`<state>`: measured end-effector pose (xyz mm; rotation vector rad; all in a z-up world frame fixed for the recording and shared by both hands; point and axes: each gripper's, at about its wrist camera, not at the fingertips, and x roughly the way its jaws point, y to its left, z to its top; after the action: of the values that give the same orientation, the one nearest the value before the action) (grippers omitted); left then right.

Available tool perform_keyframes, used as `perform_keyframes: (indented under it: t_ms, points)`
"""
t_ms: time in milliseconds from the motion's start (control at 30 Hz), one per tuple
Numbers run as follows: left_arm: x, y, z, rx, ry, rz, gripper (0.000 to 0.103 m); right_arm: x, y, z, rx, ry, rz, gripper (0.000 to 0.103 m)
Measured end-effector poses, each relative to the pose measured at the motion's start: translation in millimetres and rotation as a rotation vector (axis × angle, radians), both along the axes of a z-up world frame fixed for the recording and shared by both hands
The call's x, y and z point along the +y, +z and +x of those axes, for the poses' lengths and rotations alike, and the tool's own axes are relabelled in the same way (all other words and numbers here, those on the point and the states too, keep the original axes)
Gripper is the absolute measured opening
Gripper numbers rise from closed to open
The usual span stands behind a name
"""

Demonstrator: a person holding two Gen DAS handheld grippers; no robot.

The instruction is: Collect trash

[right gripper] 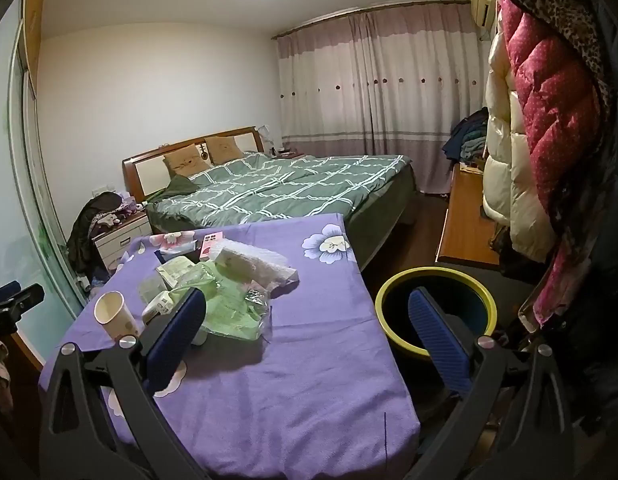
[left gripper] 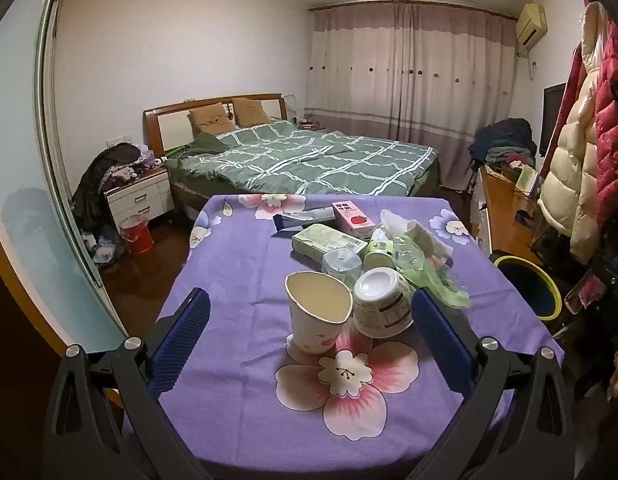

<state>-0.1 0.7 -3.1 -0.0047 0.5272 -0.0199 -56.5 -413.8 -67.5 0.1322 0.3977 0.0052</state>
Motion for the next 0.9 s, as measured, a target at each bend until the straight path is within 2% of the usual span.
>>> perform_keyframes:
  t_ms: [900]
  points:
    - [-0.9,-9.5,8.3,0.046,-0.023,-0.02,0.099,-3.3,-3.7,5.9,0.026,0.007,0.018,0.097]
